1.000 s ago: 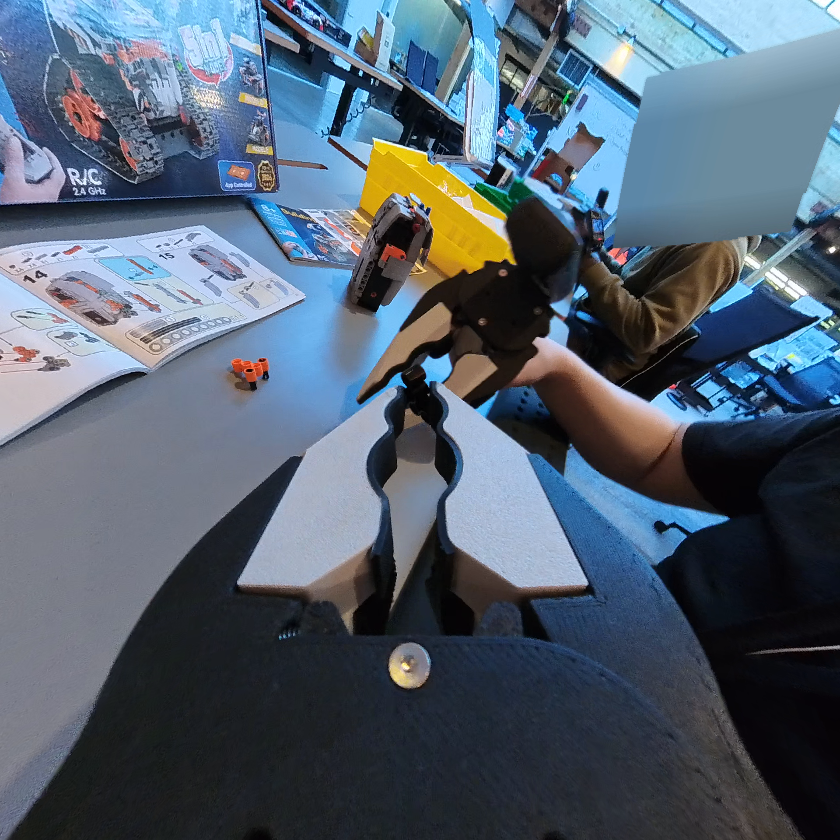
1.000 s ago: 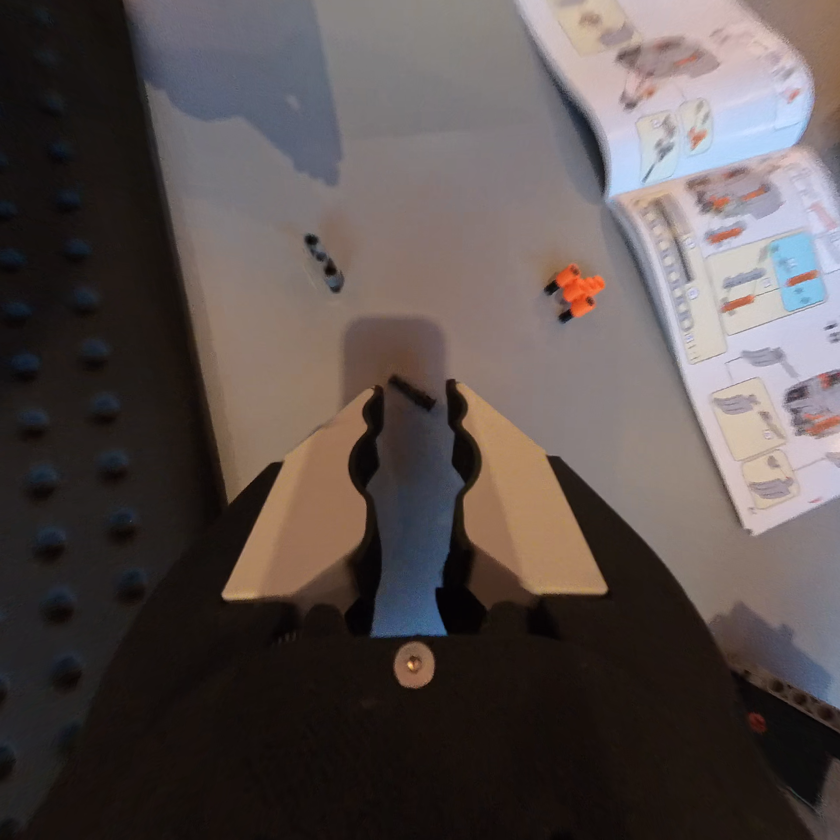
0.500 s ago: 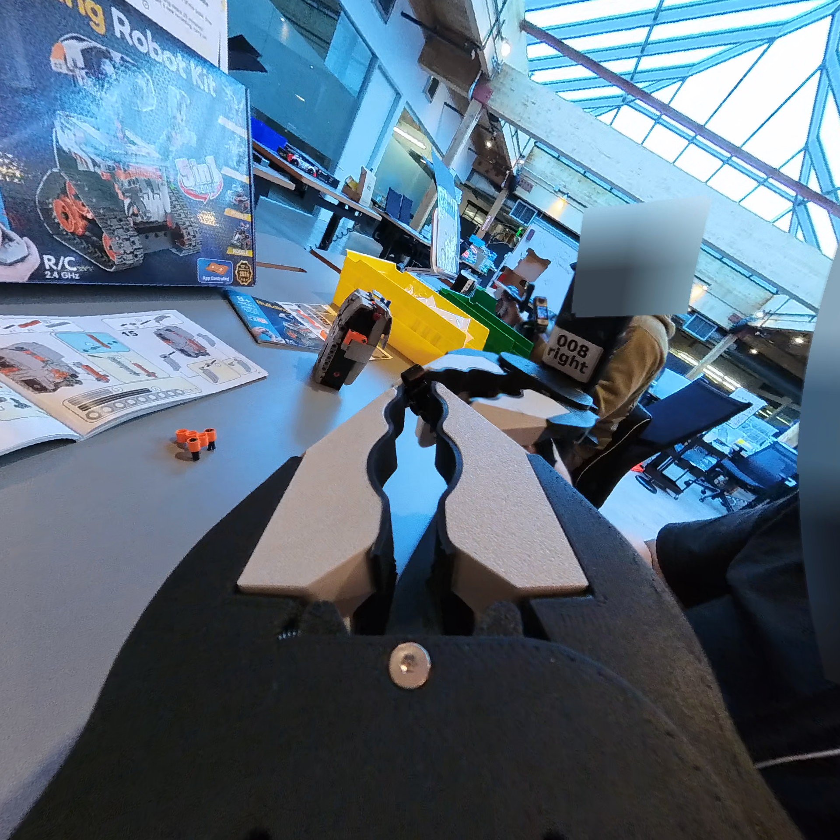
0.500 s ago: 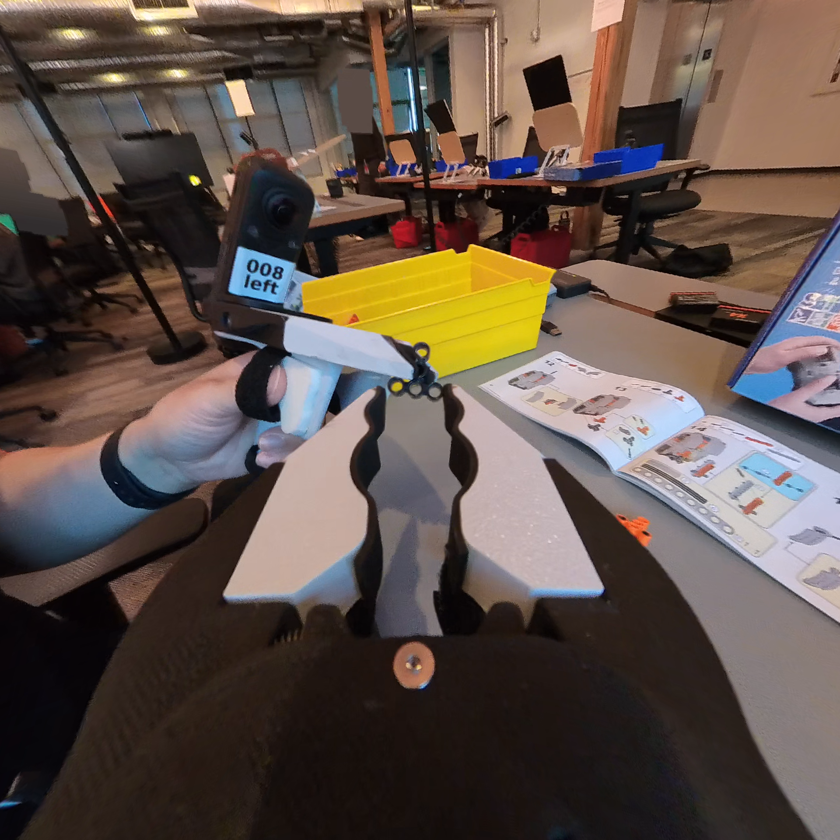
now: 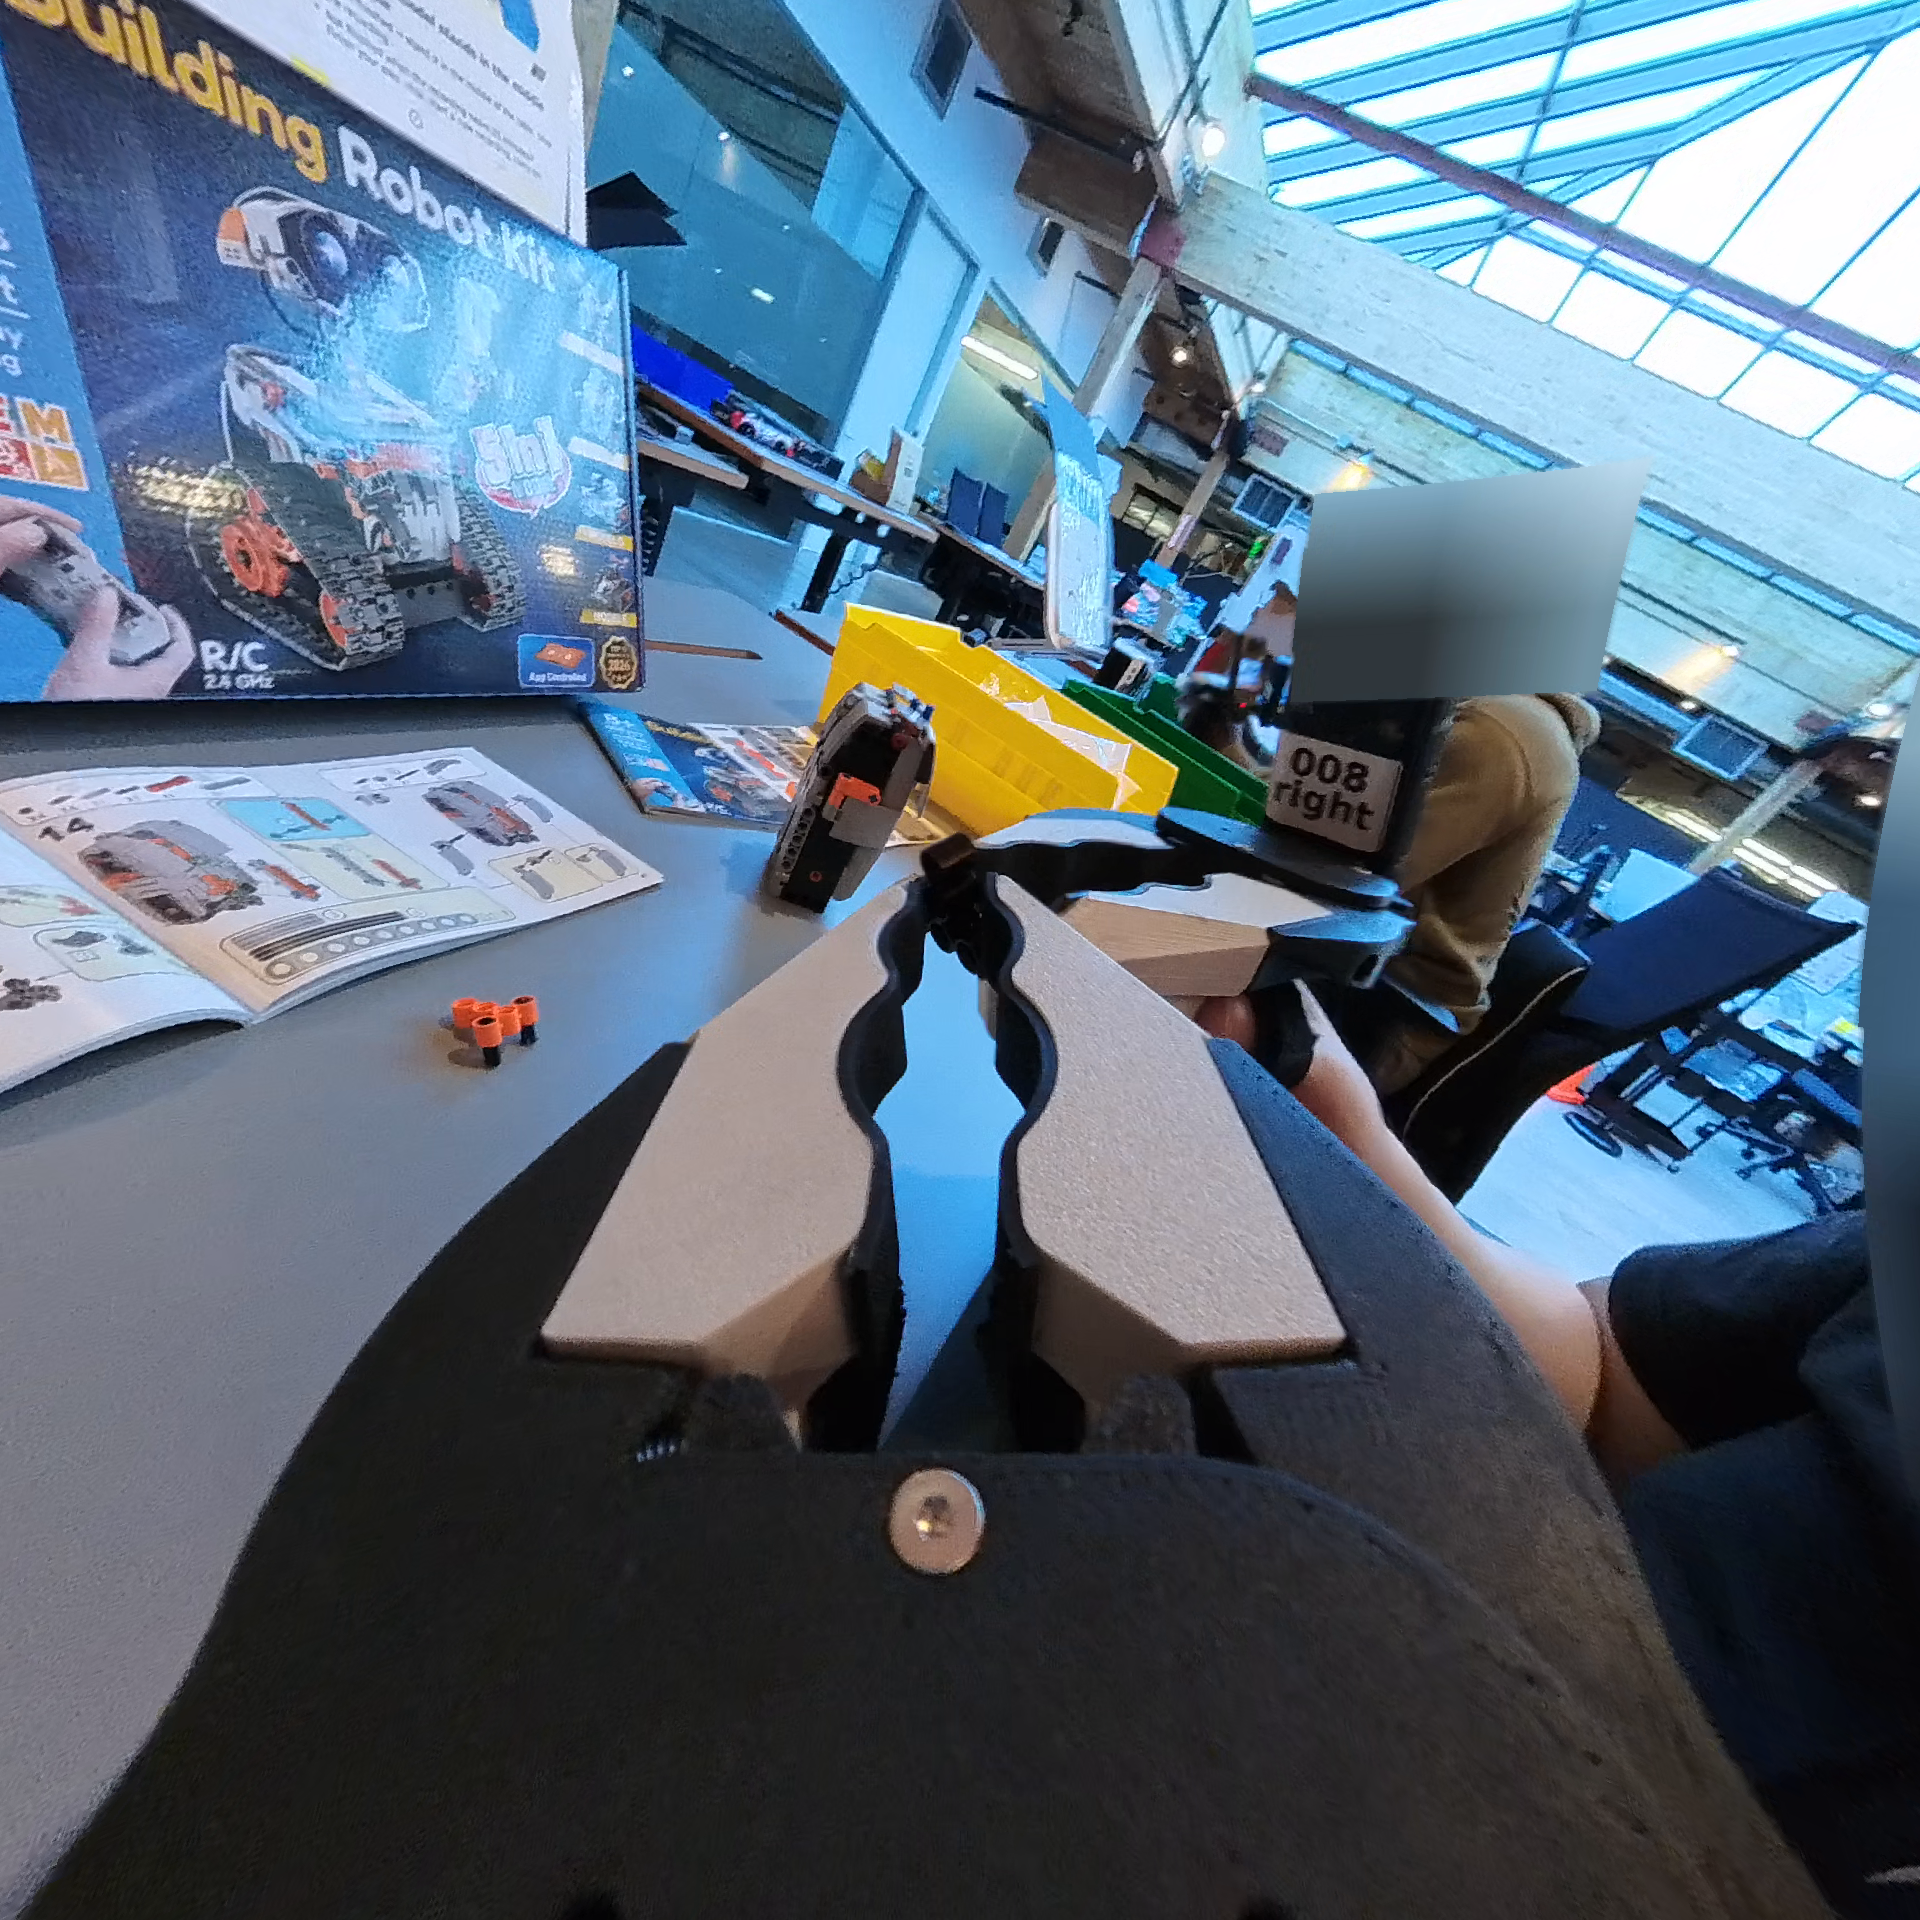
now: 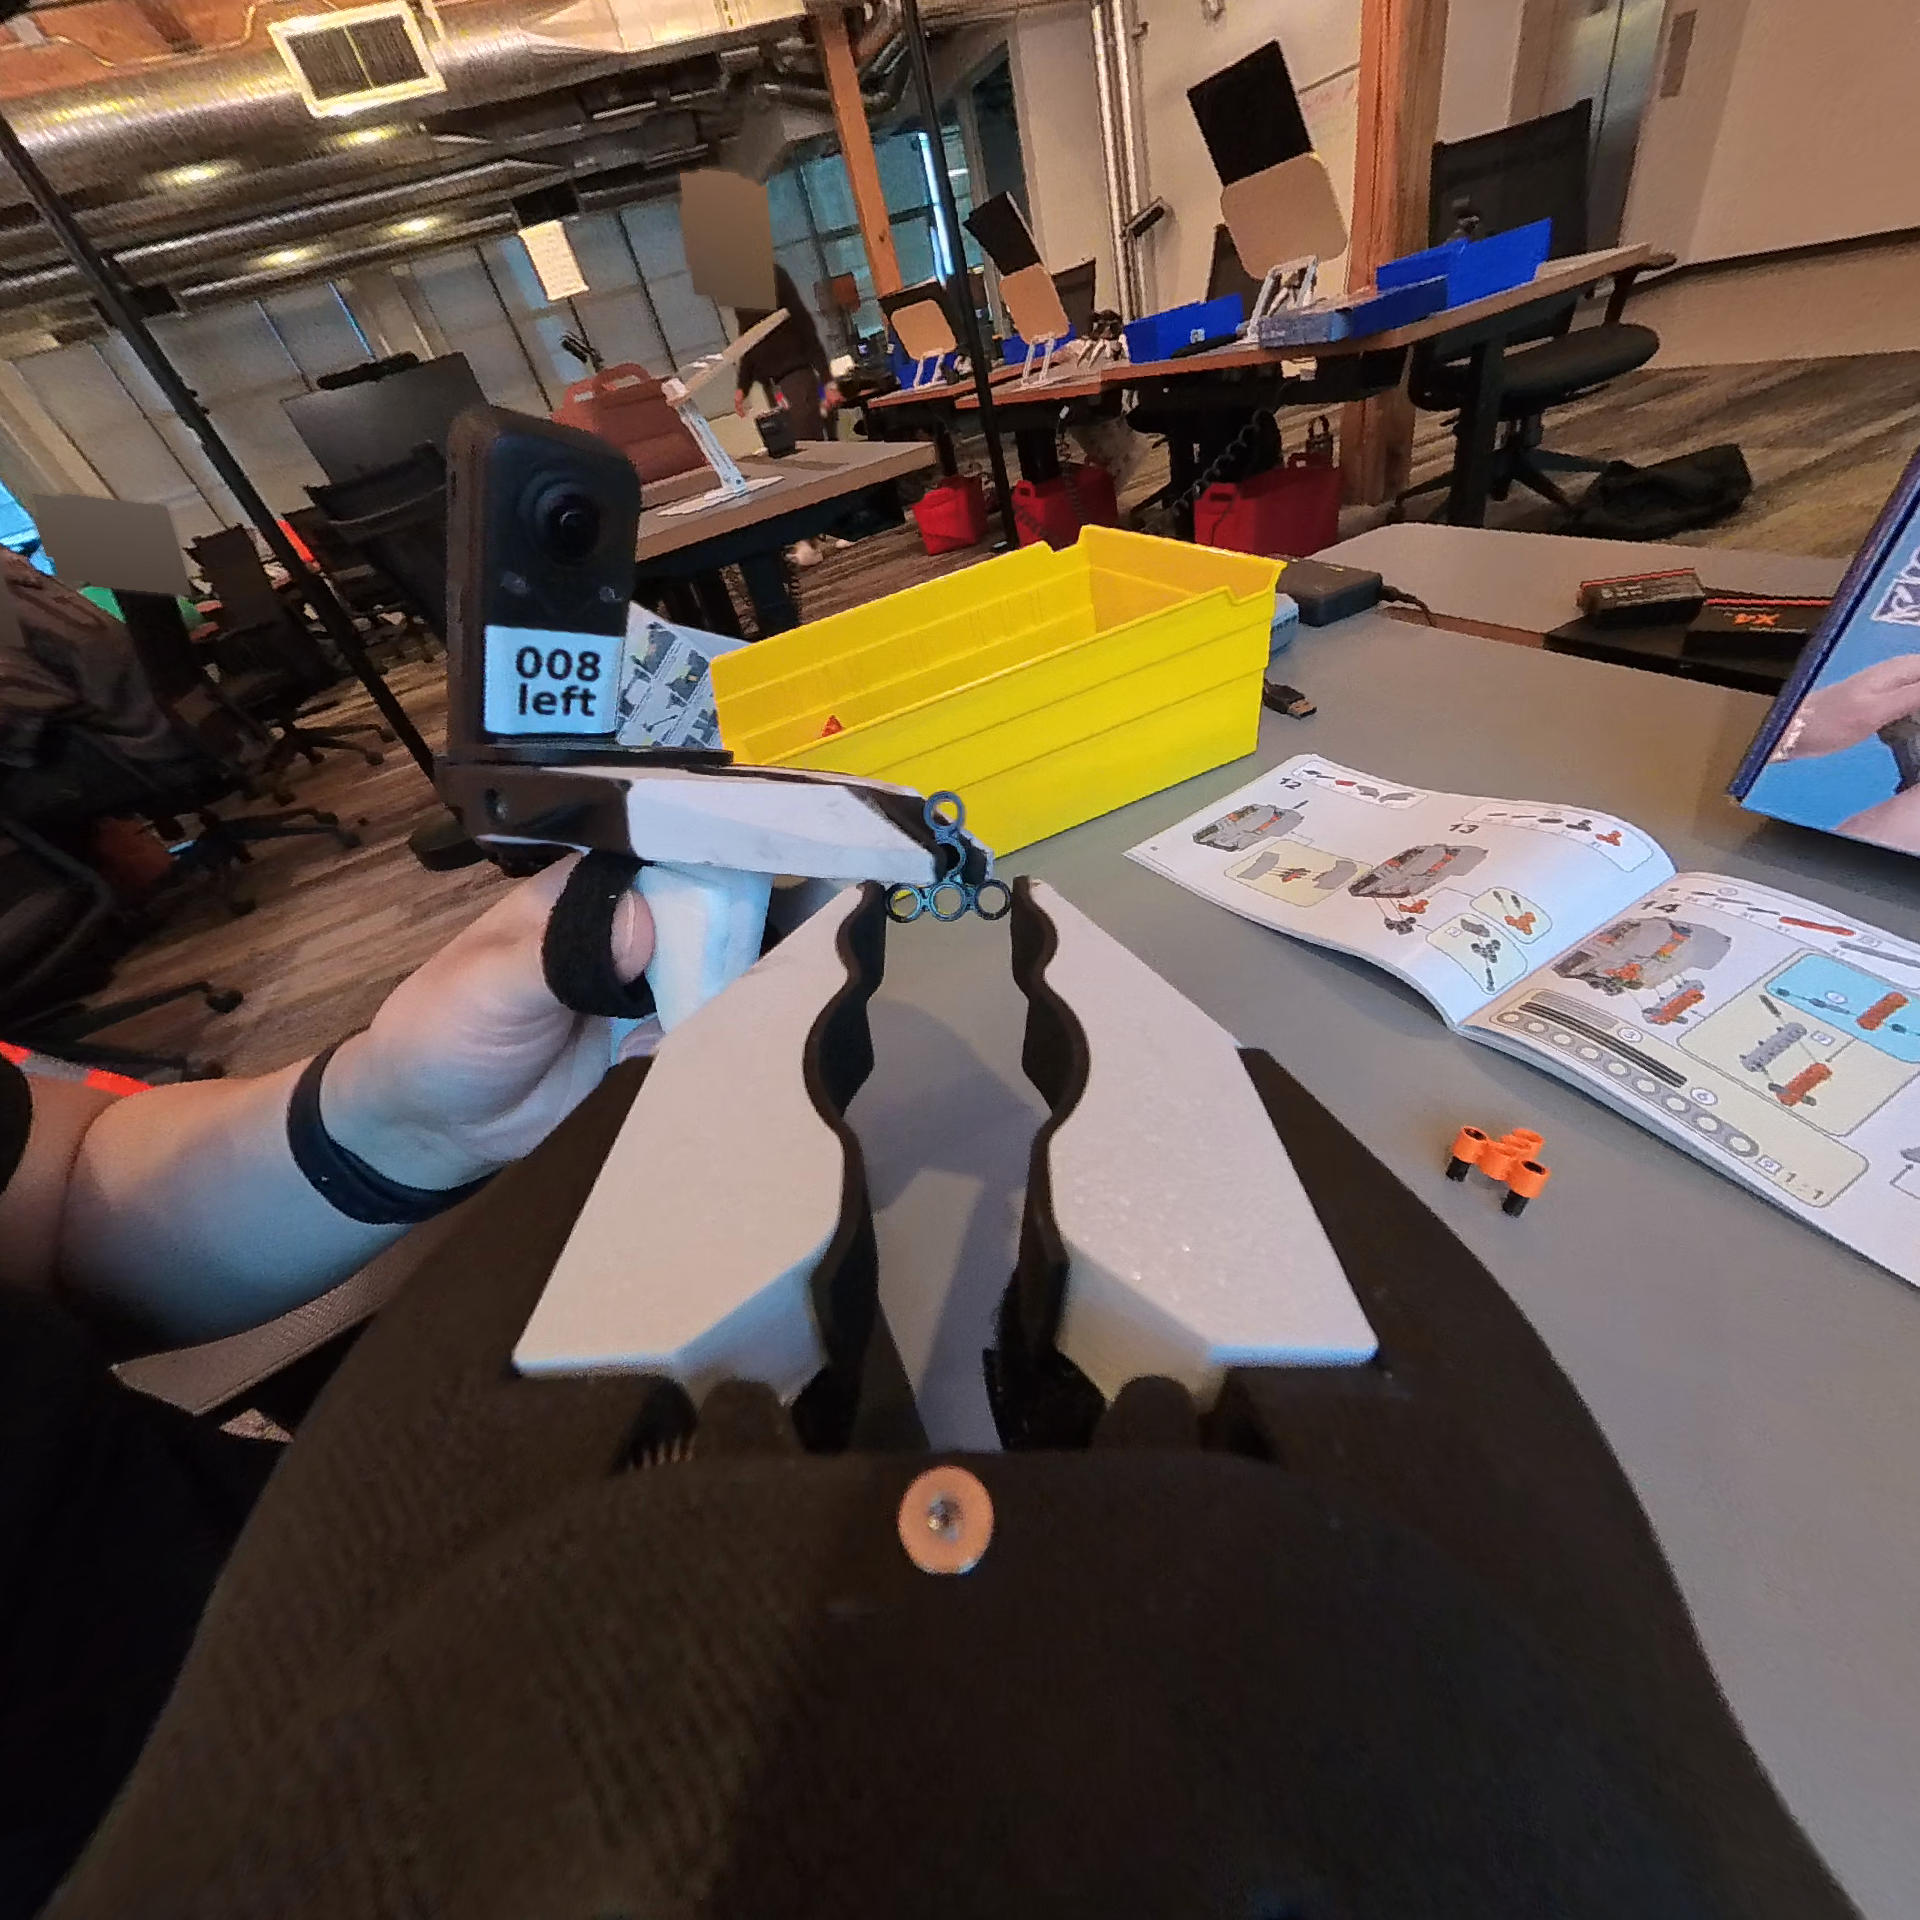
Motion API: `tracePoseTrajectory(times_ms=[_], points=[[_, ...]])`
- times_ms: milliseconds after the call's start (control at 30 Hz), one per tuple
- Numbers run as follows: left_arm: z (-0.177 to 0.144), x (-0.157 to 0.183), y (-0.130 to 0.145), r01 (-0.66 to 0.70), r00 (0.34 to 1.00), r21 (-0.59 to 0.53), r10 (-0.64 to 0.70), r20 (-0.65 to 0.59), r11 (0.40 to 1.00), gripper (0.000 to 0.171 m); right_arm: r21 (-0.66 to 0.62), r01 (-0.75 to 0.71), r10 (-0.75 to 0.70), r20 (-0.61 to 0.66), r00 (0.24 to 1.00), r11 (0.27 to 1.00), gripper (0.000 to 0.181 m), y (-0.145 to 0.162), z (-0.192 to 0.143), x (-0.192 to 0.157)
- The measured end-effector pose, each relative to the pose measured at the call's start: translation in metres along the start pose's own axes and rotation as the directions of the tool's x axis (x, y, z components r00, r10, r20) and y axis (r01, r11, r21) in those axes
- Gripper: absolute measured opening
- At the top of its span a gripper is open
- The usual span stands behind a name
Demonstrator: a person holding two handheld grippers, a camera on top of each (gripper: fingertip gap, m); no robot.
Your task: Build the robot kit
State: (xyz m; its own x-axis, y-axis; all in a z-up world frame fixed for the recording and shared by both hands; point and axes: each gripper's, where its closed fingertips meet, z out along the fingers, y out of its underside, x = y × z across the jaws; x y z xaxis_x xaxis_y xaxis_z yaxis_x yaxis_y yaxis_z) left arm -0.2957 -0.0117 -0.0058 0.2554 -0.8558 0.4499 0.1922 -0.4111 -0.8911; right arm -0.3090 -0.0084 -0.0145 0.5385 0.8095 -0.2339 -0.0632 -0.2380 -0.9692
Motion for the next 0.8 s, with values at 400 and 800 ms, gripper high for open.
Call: tracePoseTrajectory(times_ms=[400, 800], points=[[-0.013, 0.045, -0.017, -0.073, 0.929, -0.017, 0.061, -0.364, 0.997, 0.016, 0.037, -0.247, 0.203, 0.455, 0.867, 0.968, 0.022, -0.02, -0.025, -0.04], [-0.009, 0.045, -0.004, -0.074, 0.924, -0.043, 0.053, -0.378, 0.996, 0.006, 0.036, -0.266, 0.221, 0.46, 0.86, 0.963, 0.022, -0.015, -0.025, -0.036]])
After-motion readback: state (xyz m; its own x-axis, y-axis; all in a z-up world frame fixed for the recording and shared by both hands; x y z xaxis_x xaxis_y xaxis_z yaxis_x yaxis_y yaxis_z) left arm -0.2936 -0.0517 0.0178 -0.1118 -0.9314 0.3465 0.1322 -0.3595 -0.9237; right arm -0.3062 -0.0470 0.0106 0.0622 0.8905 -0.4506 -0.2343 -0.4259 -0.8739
